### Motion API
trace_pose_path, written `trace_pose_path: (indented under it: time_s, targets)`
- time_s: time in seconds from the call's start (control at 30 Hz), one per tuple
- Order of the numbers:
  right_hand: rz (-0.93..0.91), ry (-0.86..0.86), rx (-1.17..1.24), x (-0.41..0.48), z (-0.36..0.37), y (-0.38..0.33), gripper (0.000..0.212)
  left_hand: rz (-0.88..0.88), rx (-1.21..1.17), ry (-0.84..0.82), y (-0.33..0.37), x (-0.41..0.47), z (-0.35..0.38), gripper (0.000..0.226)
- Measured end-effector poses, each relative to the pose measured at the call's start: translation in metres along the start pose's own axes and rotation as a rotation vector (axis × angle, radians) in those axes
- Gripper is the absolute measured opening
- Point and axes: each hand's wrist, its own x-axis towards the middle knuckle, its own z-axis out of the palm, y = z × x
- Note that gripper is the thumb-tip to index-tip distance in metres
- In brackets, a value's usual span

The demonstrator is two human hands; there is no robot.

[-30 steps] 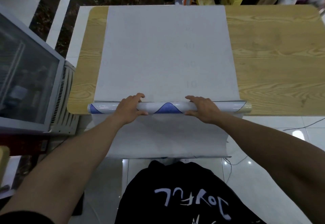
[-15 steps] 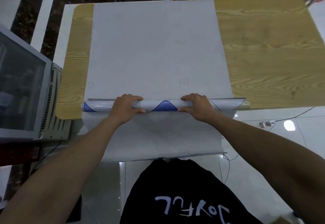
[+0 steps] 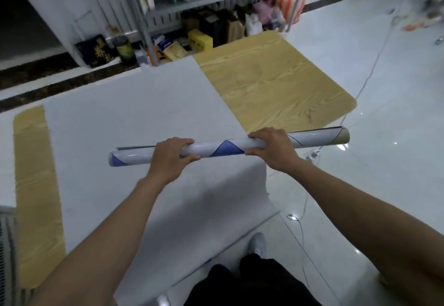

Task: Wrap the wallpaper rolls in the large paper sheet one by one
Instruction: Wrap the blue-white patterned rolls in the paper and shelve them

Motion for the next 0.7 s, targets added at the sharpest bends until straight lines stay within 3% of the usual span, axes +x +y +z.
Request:
trace_pose_path:
  time_s: [0.37, 0.7]
  targets:
    - [0.075, 0.203, -0.102, -0.046, -0.112, 0.111, 0.048, 0.391, 0.145, 0.041, 0.145, 0.070, 0.039, 0.043]
    - [0.129, 0.231, -0.085, -0.072, -0.204, 0.243, 0.045, 0.506, 0.206, 0.091, 0.298, 0.116, 0.102, 0.044]
